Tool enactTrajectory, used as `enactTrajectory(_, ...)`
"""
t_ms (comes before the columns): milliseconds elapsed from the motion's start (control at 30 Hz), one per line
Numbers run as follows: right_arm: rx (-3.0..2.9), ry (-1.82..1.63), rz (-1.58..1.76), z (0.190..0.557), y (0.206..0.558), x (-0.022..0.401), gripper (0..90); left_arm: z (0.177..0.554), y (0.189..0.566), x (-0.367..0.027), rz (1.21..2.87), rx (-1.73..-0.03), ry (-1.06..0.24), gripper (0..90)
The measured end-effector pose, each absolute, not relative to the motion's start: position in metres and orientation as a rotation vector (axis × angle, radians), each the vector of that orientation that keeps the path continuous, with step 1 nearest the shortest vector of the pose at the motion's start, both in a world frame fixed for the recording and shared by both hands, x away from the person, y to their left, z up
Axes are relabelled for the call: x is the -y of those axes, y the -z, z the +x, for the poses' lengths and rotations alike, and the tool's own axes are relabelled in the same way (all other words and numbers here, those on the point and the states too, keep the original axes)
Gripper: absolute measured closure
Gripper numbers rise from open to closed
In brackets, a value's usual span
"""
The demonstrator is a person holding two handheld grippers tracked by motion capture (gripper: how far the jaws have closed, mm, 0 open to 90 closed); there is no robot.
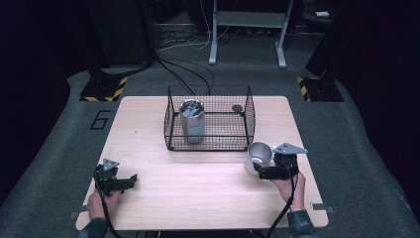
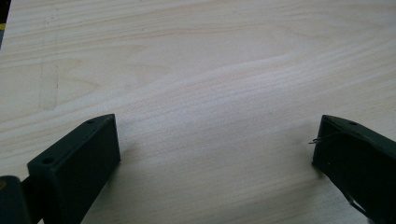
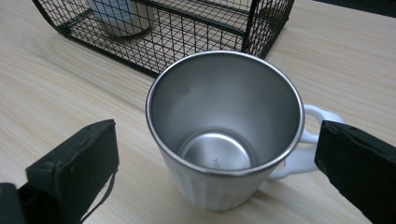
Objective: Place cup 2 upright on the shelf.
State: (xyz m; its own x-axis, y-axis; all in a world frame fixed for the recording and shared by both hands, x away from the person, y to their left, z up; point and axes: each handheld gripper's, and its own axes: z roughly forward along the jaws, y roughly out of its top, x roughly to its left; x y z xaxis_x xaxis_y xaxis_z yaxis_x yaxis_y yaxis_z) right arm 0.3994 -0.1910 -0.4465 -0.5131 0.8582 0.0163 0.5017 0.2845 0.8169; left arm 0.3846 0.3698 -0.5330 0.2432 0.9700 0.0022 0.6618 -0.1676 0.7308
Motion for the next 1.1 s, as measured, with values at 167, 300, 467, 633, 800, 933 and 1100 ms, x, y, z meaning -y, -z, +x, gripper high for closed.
enactTrajectory(167, -2.143, -1.093, 1.223, 0.409, 0.446, 0.186, 0.0, 0.385, 0.533, -0.370, 1.907, -1.486, -0.648, 0.4)
enactTrajectory(300, -2.159, -1.070, 1.218, 0.417, 0.445, 0.182, 0.0, 0.385, 0.533, -0.370, 1.907, -1.486, -0.649, 0.5)
enactTrajectory(467, -2.176, -1.045, 1.220, 0.425, 0.446, 0.177, 0.0, 0.385, 0.533, -0.369, 1.898, -1.490, -0.650, 0.5)
enactTrajectory(633, -2.176, -1.030, 1.224, 0.428, 0.448, 0.175, 0.0, 0.385, 0.533, -0.370, 1.908, -1.485, -0.650, 0.5)
enactTrajectory(800, -2.155, -0.984, 1.215, 0.428, 0.451, 0.173, 2.5, 0.385, 0.533, -0.370, 1.909, -1.485, -0.650, 0.4)
enactTrajectory(933, -2.162, -0.995, 1.198, 0.428, 0.452, 0.175, 2.9, 0.385, 0.533, -0.370, 1.908, -1.486, -0.650, 0.5)
enactTrajectory(1100, -2.156, -0.994, 1.194, 0.426, 0.452, 0.174, 3.4, 0.385, 0.533, -0.370, 1.909, -1.487, -0.649, 0.4)
